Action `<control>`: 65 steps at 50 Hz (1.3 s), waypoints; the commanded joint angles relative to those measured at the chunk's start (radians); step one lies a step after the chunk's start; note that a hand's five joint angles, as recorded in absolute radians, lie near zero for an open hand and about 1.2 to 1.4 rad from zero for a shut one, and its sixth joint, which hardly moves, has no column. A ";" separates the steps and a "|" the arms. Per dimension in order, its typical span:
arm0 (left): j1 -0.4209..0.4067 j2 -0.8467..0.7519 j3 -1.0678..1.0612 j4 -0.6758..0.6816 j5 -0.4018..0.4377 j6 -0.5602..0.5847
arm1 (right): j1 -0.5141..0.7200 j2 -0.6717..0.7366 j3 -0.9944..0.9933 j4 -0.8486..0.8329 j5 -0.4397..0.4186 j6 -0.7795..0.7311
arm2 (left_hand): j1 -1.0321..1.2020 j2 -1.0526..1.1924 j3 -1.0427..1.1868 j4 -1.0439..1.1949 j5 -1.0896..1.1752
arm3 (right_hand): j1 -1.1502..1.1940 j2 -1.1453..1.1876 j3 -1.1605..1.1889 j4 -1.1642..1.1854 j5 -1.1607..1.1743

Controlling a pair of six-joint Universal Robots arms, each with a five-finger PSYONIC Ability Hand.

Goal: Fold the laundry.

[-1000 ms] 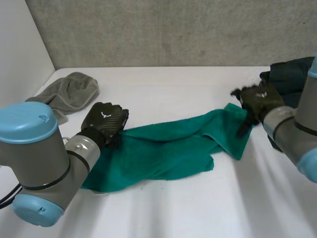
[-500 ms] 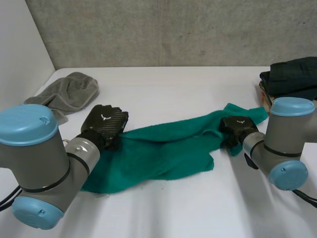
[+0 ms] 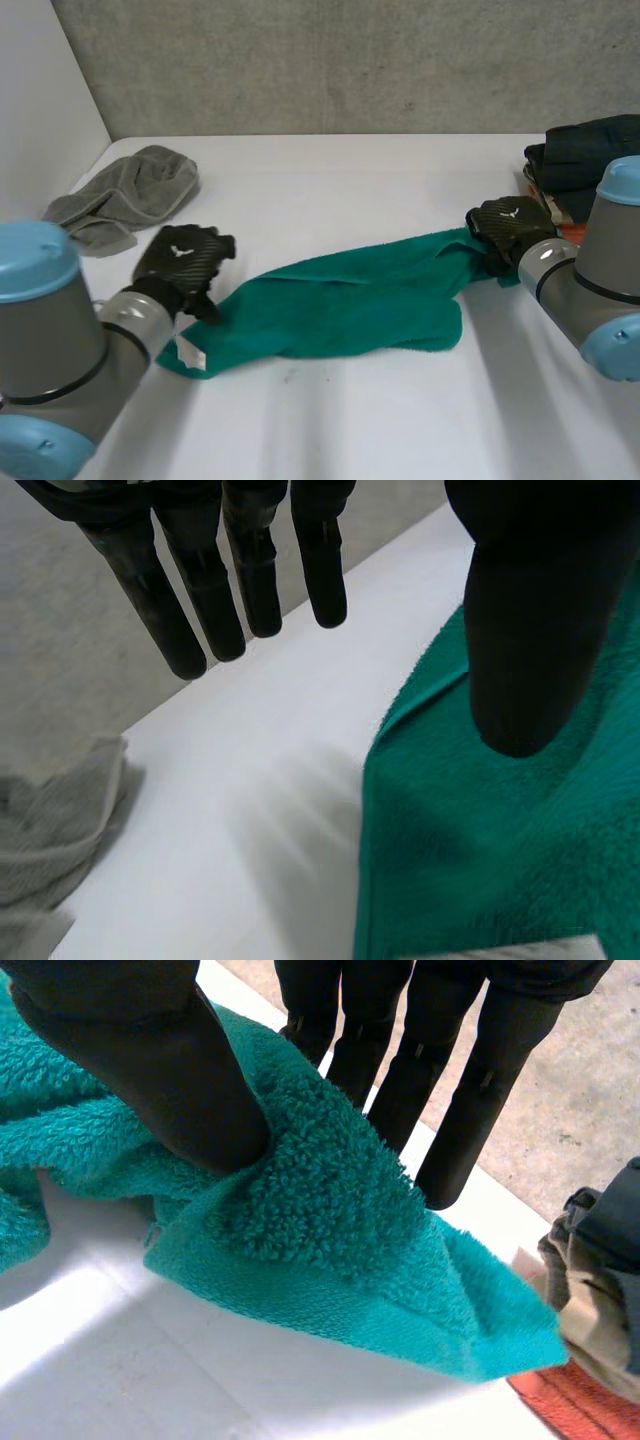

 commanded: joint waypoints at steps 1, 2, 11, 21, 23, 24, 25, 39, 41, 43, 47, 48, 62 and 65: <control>0.108 0.072 -0.074 -0.011 0.006 -0.140 | -0.007 -0.049 0.031 0.006 -0.020 -0.027 | 0.017 0.017 0.013 0.028 0.028 | 0.311 0.226 0.221 0.204 0.251; 0.120 0.070 -0.075 -0.015 0.006 -0.152 | -0.007 -0.050 0.036 0.006 -0.027 -0.028 | 0.020 0.020 0.016 0.031 0.031 | 0.311 0.226 0.221 0.204 0.251; 0.172 0.033 -0.109 -0.145 0.017 -0.237 | -0.009 -0.084 0.097 0.003 -0.114 -0.030 | 0.044 0.043 0.039 0.054 0.055 | 0.311 0.226 0.221 0.204 0.251; 0.099 0.043 -0.180 -0.108 0.023 -0.232 | -0.009 -0.086 0.100 -0.007 -0.116 -0.031 | 0.044 0.043 0.039 0.054 0.055 | 0.311 0.226 0.221 0.204 0.251; 0.092 0.038 -0.181 -0.094 0.023 -0.225 | -0.009 -0.086 0.102 -0.007 -0.116 -0.031 | 0.047 0.046 0.042 0.057 0.058 | 0.311 0.226 0.221 0.204 0.251; 0.088 0.030 -0.180 -0.078 0.021 -0.221 | -0.009 -0.086 0.106 -0.007 -0.116 -0.031 | 0.052 0.052 0.048 0.063 0.064 | 0.311 0.226 0.221 0.204 0.251; 0.086 0.027 -0.180 -0.068 0.021 -0.221 | -0.009 -0.086 0.108 -0.007 -0.117 -0.031 | 0.058 0.058 0.054 0.069 0.069 | 0.311 0.226 0.221 0.204 0.251; 0.091 -0.151 -0.086 0.016 0.004 -0.123 | -0.012 -0.136 0.094 0.009 -0.111 -0.031 | 0.929 0.929 0.925 0.940 0.940 | 0.311 0.226 0.221 0.204 0.251; 0.097 -0.160 -0.069 0.012 0.003 -0.094 | -0.014 -0.168 0.079 0.021 -0.113 -0.030 | 0.930 0.930 0.926 0.940 0.941 | 0.311 0.226 0.221 0.204 0.251; 0.097 -0.155 -0.059 0.009 -0.002 -0.065 | -0.021 -0.202 0.042 0.060 -0.113 -0.030 | 0.930 0.930 0.926 0.940 0.941 | 0.311 0.226 0.221 0.204 0.251; 0.097 -0.073 -0.049 0.010 -0.044 -0.028 | -0.056 -0.247 -0.071 0.220 -0.119 -0.036 | 0.930 0.930 0.926 0.940 0.941 | 0.311 0.226 0.221 0.204 0.251; 0.099 -0.034 -0.048 0.010 -0.054 -0.022 | -0.063 -0.254 -0.102 0.257 -0.120 -0.042 | 0.930 0.930 0.926 0.940 0.941 | 0.311 0.226 0.221 0.204 0.251; 0.207 0.310 0.004 -0.013 -0.031 0.160 | -0.218 -0.320 -0.438 0.608 -0.126 -0.264 | 0.930 0.930 0.926 0.940 0.941 | 0.311 0.226 0.221 0.204 0.251; 0.212 0.299 -0.008 -0.008 -0.008 0.211 | -0.225 -0.317 -0.397 0.679 -0.137 -0.343 | 0.930 0.930 0.926 0.940 0.941 | 0.311 0.226 0.221 0.204 0.251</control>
